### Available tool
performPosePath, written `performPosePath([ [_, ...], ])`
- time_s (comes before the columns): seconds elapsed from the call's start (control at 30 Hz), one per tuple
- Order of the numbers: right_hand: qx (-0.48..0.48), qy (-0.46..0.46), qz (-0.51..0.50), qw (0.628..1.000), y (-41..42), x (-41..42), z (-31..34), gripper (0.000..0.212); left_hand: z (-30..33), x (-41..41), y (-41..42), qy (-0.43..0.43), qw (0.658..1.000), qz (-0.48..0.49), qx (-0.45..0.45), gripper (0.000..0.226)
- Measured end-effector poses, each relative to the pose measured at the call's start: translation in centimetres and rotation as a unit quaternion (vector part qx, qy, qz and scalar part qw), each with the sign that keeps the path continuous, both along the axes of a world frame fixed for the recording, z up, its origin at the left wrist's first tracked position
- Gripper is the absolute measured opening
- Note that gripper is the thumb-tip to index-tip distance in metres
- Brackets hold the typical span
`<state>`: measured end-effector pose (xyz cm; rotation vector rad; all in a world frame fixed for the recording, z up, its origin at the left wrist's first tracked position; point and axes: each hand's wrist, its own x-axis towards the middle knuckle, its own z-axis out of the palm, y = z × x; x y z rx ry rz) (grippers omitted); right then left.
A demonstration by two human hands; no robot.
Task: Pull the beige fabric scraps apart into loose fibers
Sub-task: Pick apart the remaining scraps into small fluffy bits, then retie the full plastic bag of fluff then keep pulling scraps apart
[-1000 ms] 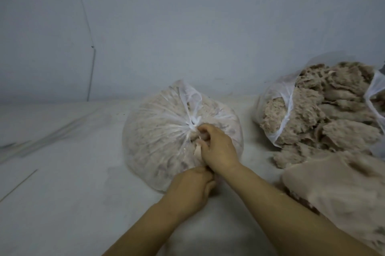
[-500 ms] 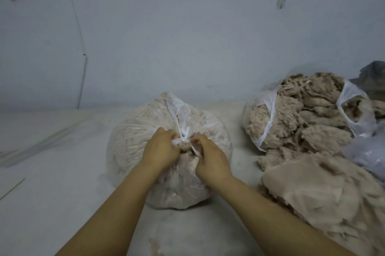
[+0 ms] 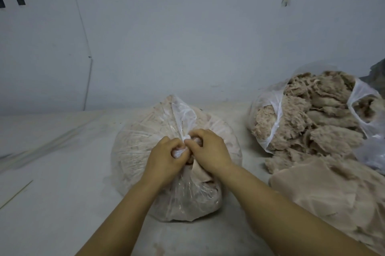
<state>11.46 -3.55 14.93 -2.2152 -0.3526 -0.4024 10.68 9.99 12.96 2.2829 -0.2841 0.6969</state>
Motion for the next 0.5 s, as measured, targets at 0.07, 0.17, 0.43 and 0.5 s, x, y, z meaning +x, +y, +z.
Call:
performPosePath([
  [0.07,0.075,0.059,0.032,0.995,0.0,0.2,0.7,0.004,-0.4,-0.1,0.0,-0.008,1.000,0.001,0.016,0.015],
  [0.17,0.230,0.102,0.070,0.965,-0.1,0.2,0.8,0.017,-0.7,-0.3,0.1,-0.017,0.999,0.003,0.028,0.025],
  [0.43,0.572,0.210,0.132,0.782,-0.2,-0.2,0.7,0.013,1.7,0.1,0.0,0.039,0.998,-0.020,0.038,0.015],
  [0.5,0.605,0.219,0.122,0.756,-0.4,0.0,0.8,0.020,2.2,0.0,0.3,0.079,0.995,-0.056,0.005,0.011],
])
